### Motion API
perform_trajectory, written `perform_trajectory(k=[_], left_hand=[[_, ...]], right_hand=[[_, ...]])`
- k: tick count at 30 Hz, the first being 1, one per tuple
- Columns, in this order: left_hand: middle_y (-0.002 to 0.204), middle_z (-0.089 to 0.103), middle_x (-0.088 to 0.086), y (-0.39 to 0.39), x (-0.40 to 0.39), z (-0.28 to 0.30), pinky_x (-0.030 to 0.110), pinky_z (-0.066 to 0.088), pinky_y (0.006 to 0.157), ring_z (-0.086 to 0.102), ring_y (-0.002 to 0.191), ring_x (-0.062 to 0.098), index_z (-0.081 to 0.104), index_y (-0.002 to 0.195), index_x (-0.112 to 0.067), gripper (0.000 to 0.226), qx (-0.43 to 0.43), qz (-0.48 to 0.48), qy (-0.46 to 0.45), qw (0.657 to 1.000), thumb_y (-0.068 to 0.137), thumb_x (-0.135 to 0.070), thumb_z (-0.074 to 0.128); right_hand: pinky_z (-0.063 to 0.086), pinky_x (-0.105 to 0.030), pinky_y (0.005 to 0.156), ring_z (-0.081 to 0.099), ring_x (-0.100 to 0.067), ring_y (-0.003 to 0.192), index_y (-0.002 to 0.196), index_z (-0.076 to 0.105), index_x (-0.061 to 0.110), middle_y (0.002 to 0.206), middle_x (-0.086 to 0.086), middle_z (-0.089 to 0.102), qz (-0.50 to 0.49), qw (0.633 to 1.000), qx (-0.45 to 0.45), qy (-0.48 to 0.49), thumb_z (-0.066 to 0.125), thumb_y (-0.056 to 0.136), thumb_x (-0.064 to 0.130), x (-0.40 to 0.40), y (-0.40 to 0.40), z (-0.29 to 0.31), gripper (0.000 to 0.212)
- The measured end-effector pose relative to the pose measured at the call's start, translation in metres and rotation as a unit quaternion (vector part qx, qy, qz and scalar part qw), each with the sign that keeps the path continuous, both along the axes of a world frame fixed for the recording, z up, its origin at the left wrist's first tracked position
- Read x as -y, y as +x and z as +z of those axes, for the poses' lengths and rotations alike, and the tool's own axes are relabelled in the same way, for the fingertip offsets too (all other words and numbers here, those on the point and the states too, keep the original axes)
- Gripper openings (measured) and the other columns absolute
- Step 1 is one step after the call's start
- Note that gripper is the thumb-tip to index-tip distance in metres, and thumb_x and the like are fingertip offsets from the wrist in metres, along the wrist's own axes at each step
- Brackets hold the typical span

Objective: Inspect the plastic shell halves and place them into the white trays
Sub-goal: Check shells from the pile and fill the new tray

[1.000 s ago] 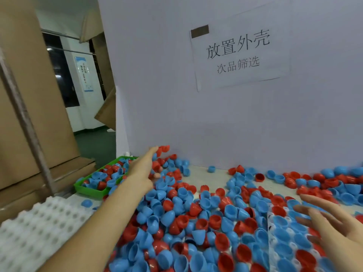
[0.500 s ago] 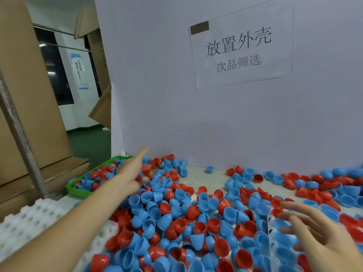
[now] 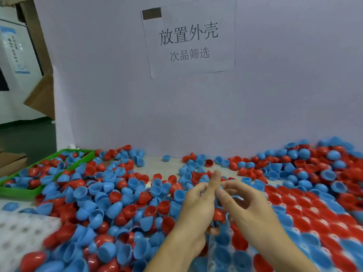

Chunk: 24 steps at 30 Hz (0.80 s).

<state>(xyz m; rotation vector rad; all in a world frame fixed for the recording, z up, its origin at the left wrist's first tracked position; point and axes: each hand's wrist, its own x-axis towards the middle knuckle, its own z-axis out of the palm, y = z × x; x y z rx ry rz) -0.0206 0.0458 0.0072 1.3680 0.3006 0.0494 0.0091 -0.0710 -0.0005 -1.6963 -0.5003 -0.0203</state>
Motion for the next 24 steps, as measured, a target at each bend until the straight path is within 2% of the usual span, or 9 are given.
perform_trajectory(k=[3,6,8,11,14,17,19,20,24], left_hand=[[0.080,0.071,0.005,0.001,0.003,-0.001,0.019,0.032,0.036,0.054,0.052,0.011,0.072,0.107,-0.023,0.064,-0.009,-0.005,-0.083,0.997,0.074,-0.077,0.060],[0.077,0.065,0.007,-0.001,0.002,-0.002,0.018,0.031,0.032,0.051,0.050,0.010,0.071,0.108,-0.007,0.067,0.012,-0.031,-0.181,0.983,0.077,-0.066,0.066],[0.075,0.062,0.006,-0.004,-0.002,-0.004,0.017,0.031,0.031,0.049,0.050,0.010,0.067,0.108,-0.004,0.057,0.022,-0.045,-0.237,0.970,0.080,-0.054,0.070],[0.072,0.061,0.005,-0.007,-0.005,-0.005,0.017,0.032,0.031,0.051,0.049,0.010,0.065,0.106,-0.005,0.048,0.033,-0.049,-0.254,0.965,0.075,-0.040,0.077],[0.075,0.064,0.005,-0.009,-0.005,-0.006,0.019,0.032,0.032,0.051,0.050,0.012,0.072,0.097,-0.012,0.037,0.045,-0.012,-0.182,0.982,0.072,-0.038,0.079],[0.080,0.069,-0.006,-0.011,-0.006,-0.008,0.019,0.045,0.047,0.061,0.060,0.009,0.072,0.086,-0.028,0.016,0.081,0.060,0.033,0.994,0.080,-0.042,0.078],[0.091,0.069,-0.020,-0.012,-0.009,-0.011,0.011,0.050,0.068,0.066,0.087,0.000,0.070,0.084,-0.030,0.016,0.131,0.089,0.190,0.969,0.082,-0.043,0.078],[0.094,0.068,-0.023,-0.012,-0.009,-0.011,0.009,0.050,0.075,0.064,0.094,-0.003,0.069,0.084,-0.030,0.018,0.156,0.085,0.228,0.957,0.080,-0.045,0.079],[0.094,0.068,-0.024,-0.014,-0.007,-0.010,0.005,0.043,0.086,0.063,0.098,-0.002,0.067,0.082,-0.035,0.020,0.209,0.055,0.294,0.931,0.074,-0.049,0.079]], right_hand=[[0.053,-0.022,0.065,0.068,-0.007,0.071,0.088,0.076,0.029,0.084,0.004,0.074,-0.003,0.999,-0.046,0.016,0.066,0.083,0.040,0.005,0.007,-0.001,0.016],[0.054,-0.030,0.072,0.068,-0.009,0.074,0.087,0.076,0.030,0.084,0.003,0.074,0.027,0.991,-0.092,0.096,0.066,0.080,0.037,0.010,0.009,0.001,0.014],[0.052,-0.029,0.071,0.067,-0.007,0.076,0.088,0.076,0.030,0.085,0.003,0.072,0.042,0.987,-0.104,0.118,0.066,0.076,0.037,0.014,0.009,0.004,0.018],[0.053,-0.022,0.065,0.068,-0.007,0.077,0.088,0.073,0.034,0.088,0.005,0.072,0.047,0.993,-0.088,0.062,0.063,0.088,0.028,0.021,0.009,0.007,0.012],[0.055,-0.021,0.064,0.069,-0.007,0.076,0.091,0.070,0.036,0.090,0.003,0.071,0.022,0.998,-0.050,-0.032,0.057,0.097,0.016,0.027,0.008,0.009,0.024],[0.054,-0.019,0.062,0.068,-0.005,0.077,0.098,0.069,0.033,0.090,0.007,0.071,-0.023,0.990,0.014,-0.138,0.055,0.099,0.021,0.032,0.009,0.010,0.019],[0.049,-0.020,0.065,0.066,-0.001,0.078,0.090,0.072,0.033,0.088,0.014,0.071,-0.043,0.987,0.032,-0.153,0.054,0.097,0.034,0.032,0.007,0.013,0.019],[0.046,-0.021,0.068,0.064,0.003,0.077,0.086,0.074,0.032,0.085,0.017,0.071,-0.043,0.988,0.031,-0.148,0.053,0.095,0.042,0.031,0.007,0.014,0.025],[0.036,-0.015,0.064,0.057,0.019,0.059,0.076,0.074,0.033,0.055,0.033,0.060,-0.004,0.986,-0.014,-0.167,0.052,0.084,0.062,0.028,0.007,0.018,0.037]])
